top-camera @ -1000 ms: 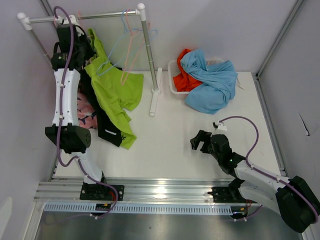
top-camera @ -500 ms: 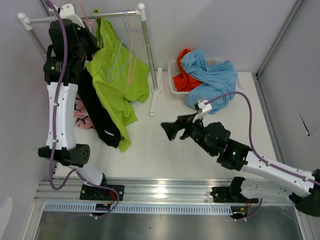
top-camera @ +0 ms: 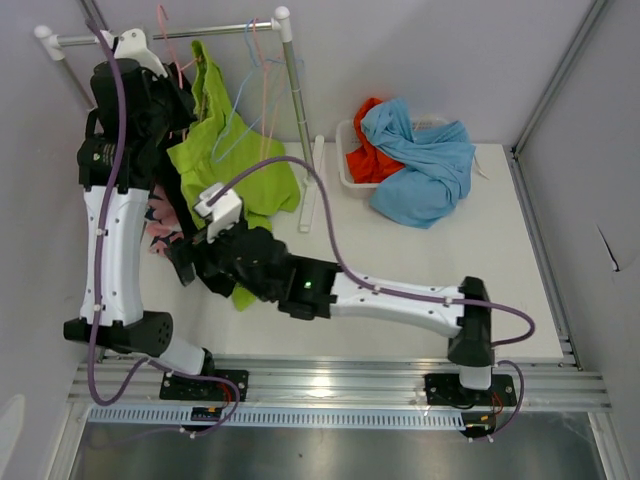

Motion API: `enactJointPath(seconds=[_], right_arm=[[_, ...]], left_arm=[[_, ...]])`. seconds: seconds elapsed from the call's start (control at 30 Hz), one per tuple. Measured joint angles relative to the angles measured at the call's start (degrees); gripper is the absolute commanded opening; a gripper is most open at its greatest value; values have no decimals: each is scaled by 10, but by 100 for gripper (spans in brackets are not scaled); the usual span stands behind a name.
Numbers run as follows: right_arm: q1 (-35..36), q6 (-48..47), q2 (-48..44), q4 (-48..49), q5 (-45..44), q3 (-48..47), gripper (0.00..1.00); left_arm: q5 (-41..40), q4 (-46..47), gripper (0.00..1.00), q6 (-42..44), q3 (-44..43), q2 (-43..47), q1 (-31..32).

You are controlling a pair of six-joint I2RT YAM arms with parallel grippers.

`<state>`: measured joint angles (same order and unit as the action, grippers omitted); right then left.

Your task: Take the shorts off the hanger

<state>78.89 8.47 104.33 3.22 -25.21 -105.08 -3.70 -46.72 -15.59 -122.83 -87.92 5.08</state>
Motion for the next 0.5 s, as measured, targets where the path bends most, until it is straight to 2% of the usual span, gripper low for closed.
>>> enactJointPath(seconds=[0.17,0.5], right_arm=[[13,-21,98,-29,-14,-93,99],[27,-47,108,-17,-62,-113,99]], left_arm=[[12,-8,0,0,27,52,0],[16,-10,0,1,84,163,0]])
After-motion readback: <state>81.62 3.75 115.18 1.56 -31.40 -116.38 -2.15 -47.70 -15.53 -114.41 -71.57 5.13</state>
